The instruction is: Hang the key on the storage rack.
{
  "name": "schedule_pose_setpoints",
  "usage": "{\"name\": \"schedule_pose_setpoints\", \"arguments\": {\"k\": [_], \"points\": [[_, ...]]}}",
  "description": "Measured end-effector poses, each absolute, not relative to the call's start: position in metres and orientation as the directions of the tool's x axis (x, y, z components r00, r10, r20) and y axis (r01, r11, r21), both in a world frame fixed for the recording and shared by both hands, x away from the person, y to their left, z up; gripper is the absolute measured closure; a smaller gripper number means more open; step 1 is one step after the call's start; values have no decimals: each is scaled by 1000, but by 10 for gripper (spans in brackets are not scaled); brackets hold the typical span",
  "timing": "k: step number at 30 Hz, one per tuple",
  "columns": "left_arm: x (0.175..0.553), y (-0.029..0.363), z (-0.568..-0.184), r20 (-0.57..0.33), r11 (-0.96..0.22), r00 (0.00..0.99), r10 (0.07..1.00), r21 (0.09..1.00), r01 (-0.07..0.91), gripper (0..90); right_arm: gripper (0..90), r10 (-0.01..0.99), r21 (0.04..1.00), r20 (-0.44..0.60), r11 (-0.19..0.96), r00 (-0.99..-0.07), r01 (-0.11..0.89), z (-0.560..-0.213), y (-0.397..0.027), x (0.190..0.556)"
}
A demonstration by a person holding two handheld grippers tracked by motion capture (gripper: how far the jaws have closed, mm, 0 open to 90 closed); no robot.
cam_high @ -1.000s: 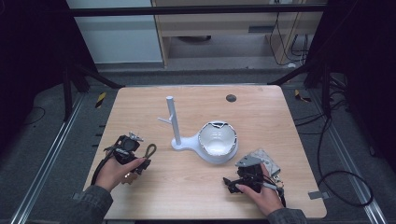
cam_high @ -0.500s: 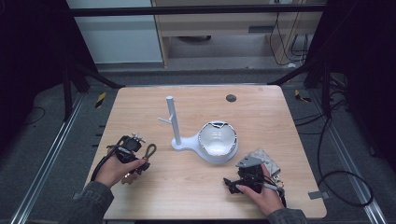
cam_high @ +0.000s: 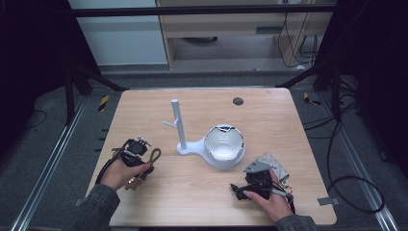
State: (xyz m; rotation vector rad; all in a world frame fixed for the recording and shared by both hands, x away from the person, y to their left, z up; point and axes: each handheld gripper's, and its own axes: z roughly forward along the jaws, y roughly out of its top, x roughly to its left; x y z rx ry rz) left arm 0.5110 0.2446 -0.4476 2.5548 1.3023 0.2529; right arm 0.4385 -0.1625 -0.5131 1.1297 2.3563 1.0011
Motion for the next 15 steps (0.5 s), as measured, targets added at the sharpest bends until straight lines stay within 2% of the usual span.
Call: {"name": "schedule_pose_setpoints", "arguments": {"k": [3,10,15], "points": [[512,244,-449,37,-560,578,815,303,771,367,4,781,721,-3,435,-625,540,-513,-162,438],[517,246,-453,15,-547,567,823,288,786,495,4,781,721,-1,433,-624,541,-513,-163,438],[519,245,-458,17,-550,566,824,263,793,526,4,781,721,-2,434,-624,541,-513,-163,438]]}}
